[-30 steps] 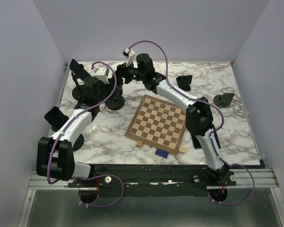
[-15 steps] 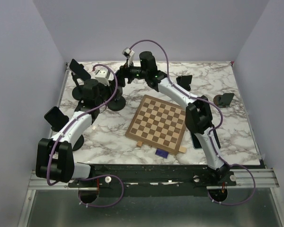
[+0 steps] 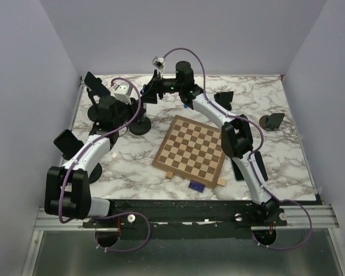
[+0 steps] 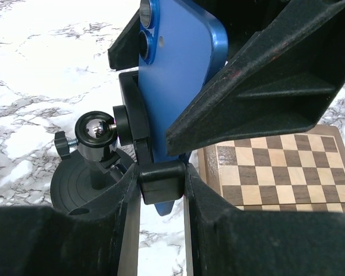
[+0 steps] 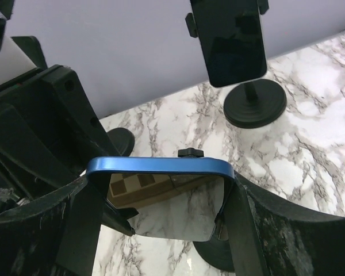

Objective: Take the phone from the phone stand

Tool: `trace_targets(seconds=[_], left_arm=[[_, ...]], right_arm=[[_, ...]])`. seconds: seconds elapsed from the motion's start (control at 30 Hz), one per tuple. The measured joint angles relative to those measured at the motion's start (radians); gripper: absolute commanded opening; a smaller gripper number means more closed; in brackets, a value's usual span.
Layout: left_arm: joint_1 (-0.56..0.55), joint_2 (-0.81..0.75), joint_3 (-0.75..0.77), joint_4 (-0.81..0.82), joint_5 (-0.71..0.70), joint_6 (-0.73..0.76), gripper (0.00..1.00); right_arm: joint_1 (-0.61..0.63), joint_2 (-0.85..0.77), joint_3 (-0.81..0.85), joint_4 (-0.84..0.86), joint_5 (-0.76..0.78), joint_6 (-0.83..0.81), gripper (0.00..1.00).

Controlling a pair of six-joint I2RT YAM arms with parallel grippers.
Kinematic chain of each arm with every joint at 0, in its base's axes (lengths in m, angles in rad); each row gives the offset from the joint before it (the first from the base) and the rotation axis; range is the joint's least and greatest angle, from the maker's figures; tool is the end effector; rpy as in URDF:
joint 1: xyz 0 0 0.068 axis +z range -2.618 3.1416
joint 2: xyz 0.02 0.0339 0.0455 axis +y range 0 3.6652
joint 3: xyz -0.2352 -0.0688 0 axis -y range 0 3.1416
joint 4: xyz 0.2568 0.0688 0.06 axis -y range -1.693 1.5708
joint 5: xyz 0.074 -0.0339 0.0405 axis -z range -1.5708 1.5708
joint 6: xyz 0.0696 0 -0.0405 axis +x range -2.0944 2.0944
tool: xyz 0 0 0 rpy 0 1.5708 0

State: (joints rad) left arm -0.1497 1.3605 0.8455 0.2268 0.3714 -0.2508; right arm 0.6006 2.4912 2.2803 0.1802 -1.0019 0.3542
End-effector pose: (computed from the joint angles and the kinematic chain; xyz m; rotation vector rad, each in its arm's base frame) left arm 0.3493 -0.0782 0.2298 0.1672 1.8775 -0.6209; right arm 0.4473 0.3775 0.2574 -1.0429 1.4880 1.4956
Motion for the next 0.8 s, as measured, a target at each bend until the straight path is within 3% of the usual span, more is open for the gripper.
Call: trace_targets(seconds=[0.3, 0.43, 0.47, 0.6, 0.8], left_arm=[[0.015, -0.001, 0.000, -0.013, 0.067, 0.019, 0.00], [0.018, -0.008, 0.000, -0.030, 0.087, 0.027, 0.00], [0.018, -0.008, 0.000, -0.031, 0.087, 0.027, 0.00], [0.019, -0.008, 0.001, -0.030, 0.079, 0.026, 0.00], [0.026, -0.010, 0.001, -0.029, 0.071, 0.019, 0.00]], right_arm=[[-0.030, 0.031, -0.066, 0.295, -0.119, 0.232, 0.01], [-0.032, 0.000, -0.114, 0.285, -0.105, 0.238, 0.01], [-0.031, -0.008, -0.114, 0.253, -0.092, 0.220, 0.05], [-0.010, -0.068, -0.154, 0.102, 0.069, 0.146, 0.53], [0.040, -0.244, -0.330, 0.000, 0.404, 0.069, 0.79]])
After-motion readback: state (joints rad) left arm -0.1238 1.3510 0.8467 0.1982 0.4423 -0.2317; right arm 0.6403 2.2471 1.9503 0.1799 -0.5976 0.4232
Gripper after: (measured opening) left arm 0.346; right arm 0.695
